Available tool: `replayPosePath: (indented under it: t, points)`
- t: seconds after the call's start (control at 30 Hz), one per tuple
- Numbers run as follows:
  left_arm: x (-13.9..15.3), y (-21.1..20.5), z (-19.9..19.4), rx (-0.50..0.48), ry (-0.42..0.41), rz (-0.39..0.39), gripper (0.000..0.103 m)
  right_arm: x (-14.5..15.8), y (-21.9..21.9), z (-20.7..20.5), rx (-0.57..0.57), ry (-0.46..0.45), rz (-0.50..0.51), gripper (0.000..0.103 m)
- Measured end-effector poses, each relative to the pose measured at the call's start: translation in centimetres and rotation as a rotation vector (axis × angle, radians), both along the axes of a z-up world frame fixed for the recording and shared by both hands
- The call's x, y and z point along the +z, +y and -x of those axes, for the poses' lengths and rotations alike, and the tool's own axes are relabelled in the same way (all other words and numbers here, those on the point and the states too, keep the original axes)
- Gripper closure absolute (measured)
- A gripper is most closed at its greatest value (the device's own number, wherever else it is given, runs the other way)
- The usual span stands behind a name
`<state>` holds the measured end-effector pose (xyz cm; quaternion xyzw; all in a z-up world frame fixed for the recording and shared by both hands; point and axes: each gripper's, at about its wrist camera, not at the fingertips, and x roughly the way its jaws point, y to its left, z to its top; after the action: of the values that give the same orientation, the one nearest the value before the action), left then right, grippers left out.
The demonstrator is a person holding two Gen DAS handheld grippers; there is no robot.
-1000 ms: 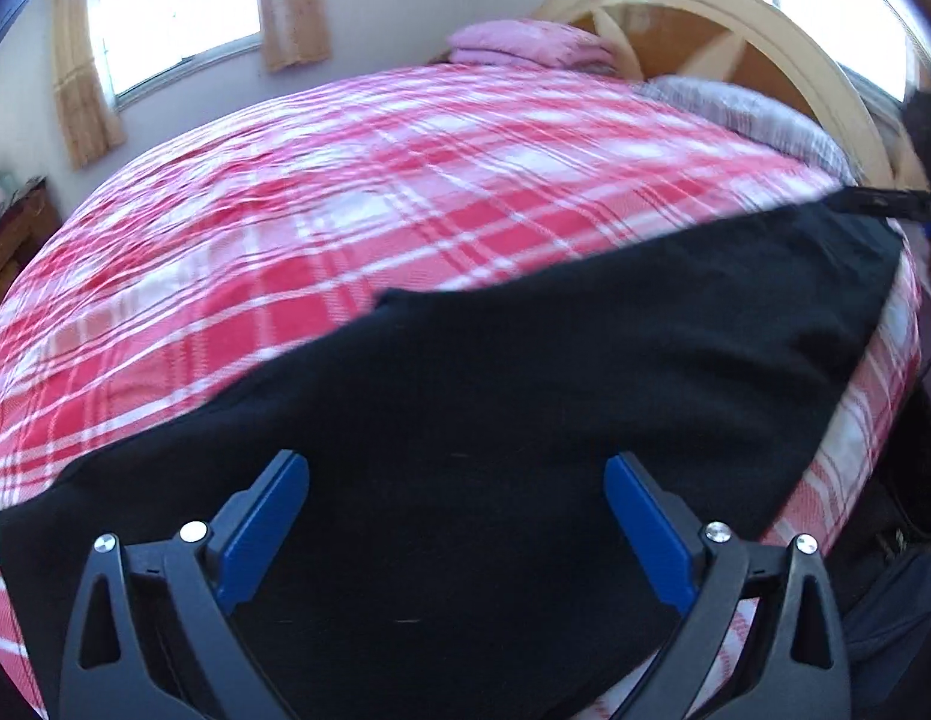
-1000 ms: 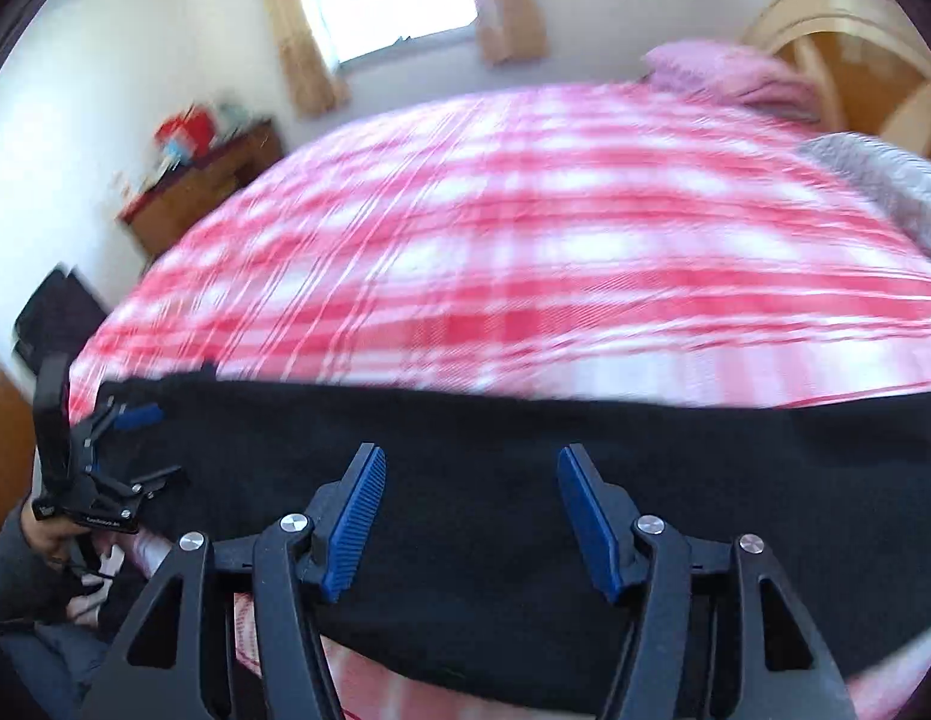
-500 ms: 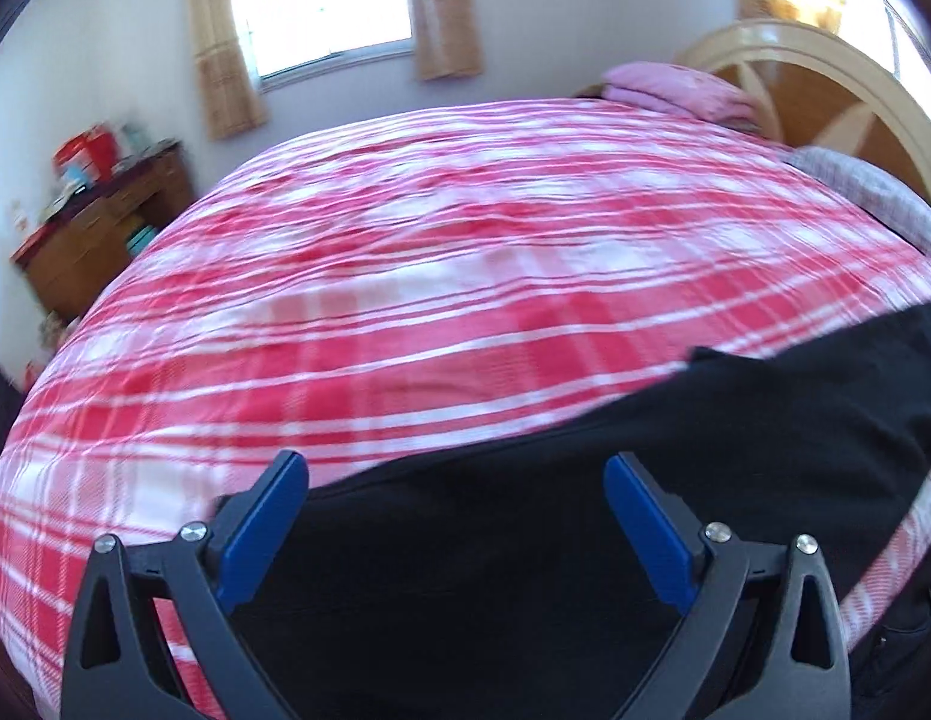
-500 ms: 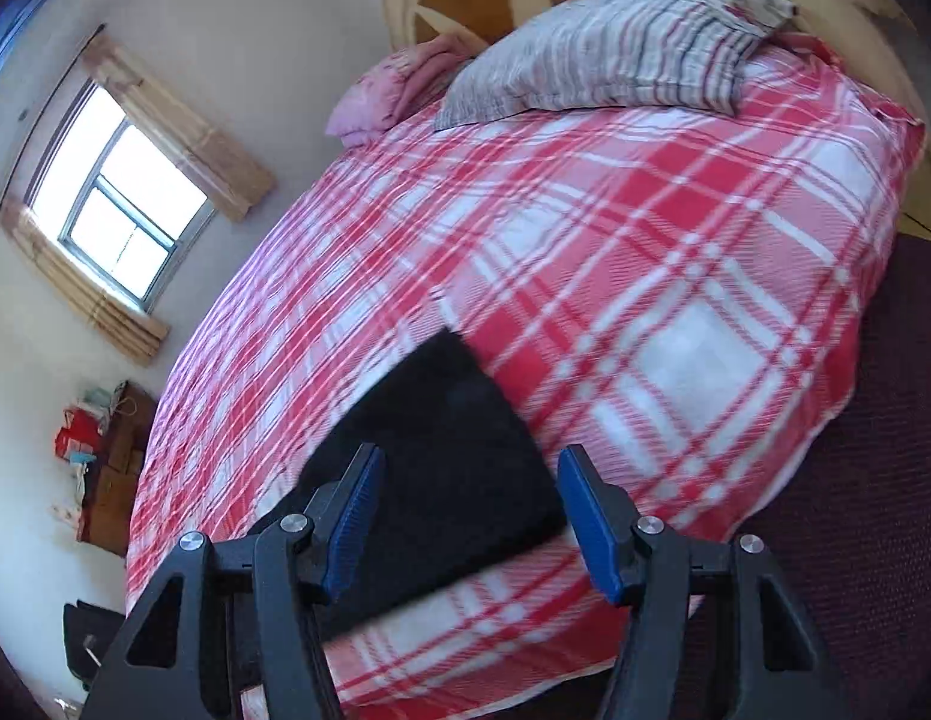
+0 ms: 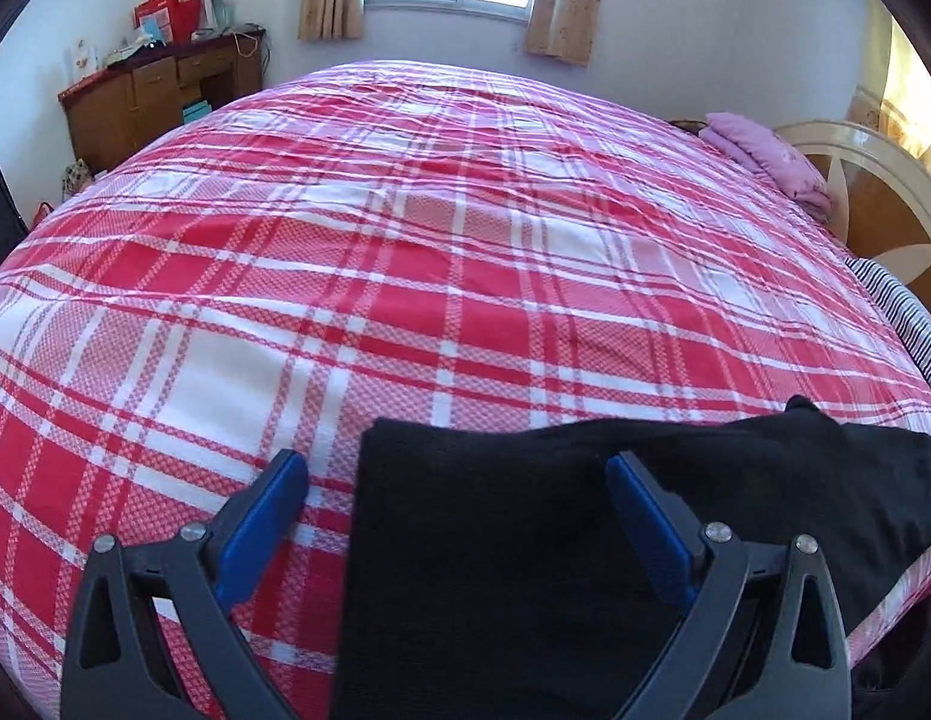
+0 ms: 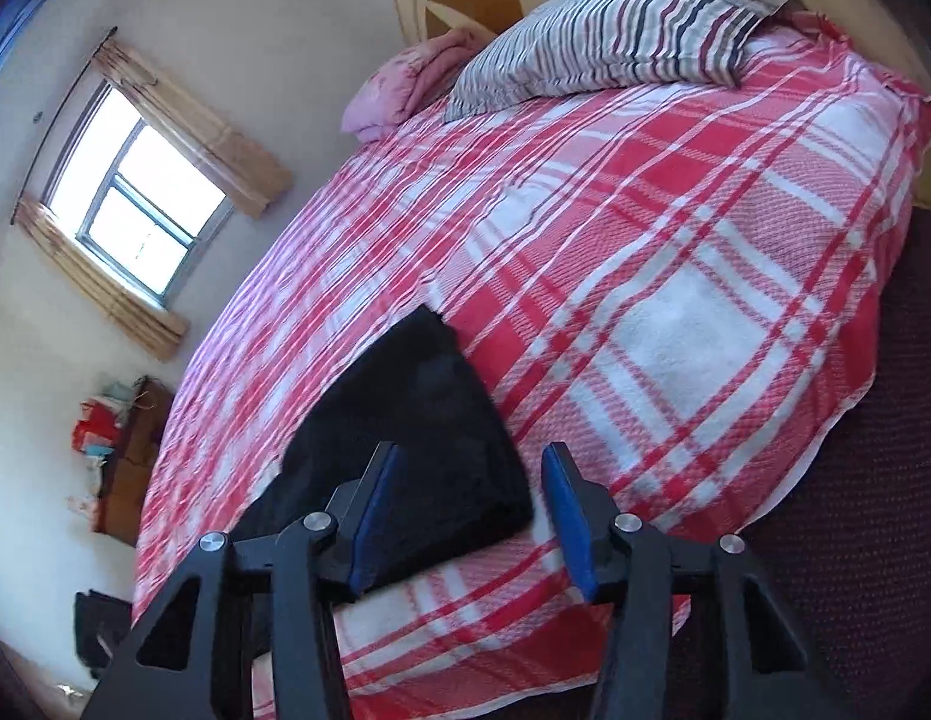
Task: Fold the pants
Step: 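Close the right gripper on the pants end and lift it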
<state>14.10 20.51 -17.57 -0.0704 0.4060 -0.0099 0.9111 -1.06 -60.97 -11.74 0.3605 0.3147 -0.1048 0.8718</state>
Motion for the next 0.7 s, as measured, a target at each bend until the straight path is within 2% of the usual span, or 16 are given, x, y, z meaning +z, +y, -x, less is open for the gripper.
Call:
replayPosePath:
  t: [0.1, 0.23, 0.27, 0.33, 0.43, 0.53, 0.57, 0.6, 0.7]
  points:
    - [-0.3, -0.7, -0.1, -0.02, 0.005, -0.055, 0.001, -0.2, -0.3, 0.1, 0.004, -0.02, -0.006, 0.054]
    - [-0.5, -1.0, 0.0, -0.029, 0.003, -0.082, 0.0, -0.2, 0.1, -0.4, 0.079, -0.044, -0.057, 0.054]
    - [-0.4, -1.0, -0.1, -0.029, 0.004, -0.089, 0.0, -0.3, 0.5, -0.8, 0.076, -0.026, -0.037, 0.054]
    - [0.0, -0.7, 0.2, -0.013, -0.004, -0.104, 0.0, -0.4, 0.7, -0.9, 0.059, -0.016, 0.002, 0.059]
    - [0.4, 0.8, 0.7, 0.035, -0.027, -0.108, 0.0, -1.1, -0.1, -0.6, 0.025, -0.07, -0.038, 0.064]
    - [-0.3, 1.6, 0.5, 0.031, -0.003, -0.049, 0.0, -1.7, -0.3, -0.4, 0.019, -0.093, -0.032, 0.076]
    - [-0.4, 1.3, 0.6, 0.027, -0.007, -0.064, 0.0, -1.8, -0.4, -0.3, 0.021, -0.101, -0.058, 0.085]
    - [-0.5, 1.0, 0.6, 0.019, -0.004, -0.085, 0.0, -1.8, -0.5, -0.4, 0.034, -0.115, -0.086, 0.09]
    - [-0.6, 0.9, 0.5, 0.002, -0.003, -0.092, 0.0, -0.8, 0.1, 0.0, 0.054, -0.171, -0.099, 0.09]
